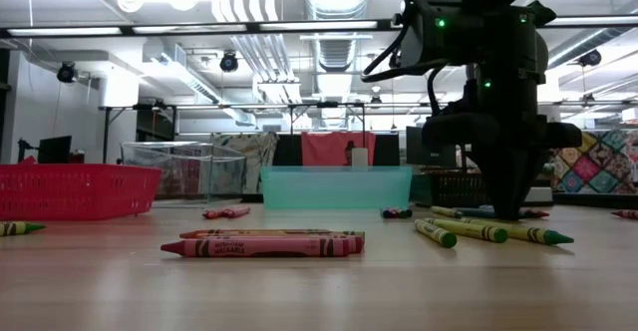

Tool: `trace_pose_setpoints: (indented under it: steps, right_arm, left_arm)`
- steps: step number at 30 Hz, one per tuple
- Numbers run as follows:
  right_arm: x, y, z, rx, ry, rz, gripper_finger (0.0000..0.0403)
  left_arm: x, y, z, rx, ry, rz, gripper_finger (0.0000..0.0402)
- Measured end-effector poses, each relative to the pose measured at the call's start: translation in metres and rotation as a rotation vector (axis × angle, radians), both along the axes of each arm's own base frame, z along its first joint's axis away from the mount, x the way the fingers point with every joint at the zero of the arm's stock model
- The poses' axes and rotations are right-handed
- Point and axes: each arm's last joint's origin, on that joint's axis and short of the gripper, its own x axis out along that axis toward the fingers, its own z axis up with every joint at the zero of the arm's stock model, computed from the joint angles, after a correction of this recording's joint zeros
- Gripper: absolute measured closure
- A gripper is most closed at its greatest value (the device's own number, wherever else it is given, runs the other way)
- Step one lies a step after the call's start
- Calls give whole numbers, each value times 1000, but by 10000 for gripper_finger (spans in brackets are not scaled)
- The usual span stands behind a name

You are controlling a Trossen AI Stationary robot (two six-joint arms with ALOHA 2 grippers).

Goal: Sort crayons
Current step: Put the blue crayon into the black bin

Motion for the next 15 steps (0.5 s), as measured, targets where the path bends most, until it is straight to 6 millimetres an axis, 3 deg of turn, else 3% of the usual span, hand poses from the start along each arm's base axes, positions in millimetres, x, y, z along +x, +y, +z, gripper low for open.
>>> trace_pose_setpoints:
  steps: [6, 15]
  right_arm:
    - [4, 0, 8, -9, -21, 37, 392]
    - [13, -1, 37, -41, -27, 88, 392]
  left_arm:
    - [0, 0, 0, -7, -2, 2, 402]
    - [0, 0, 0, -8, -3, 2, 402]
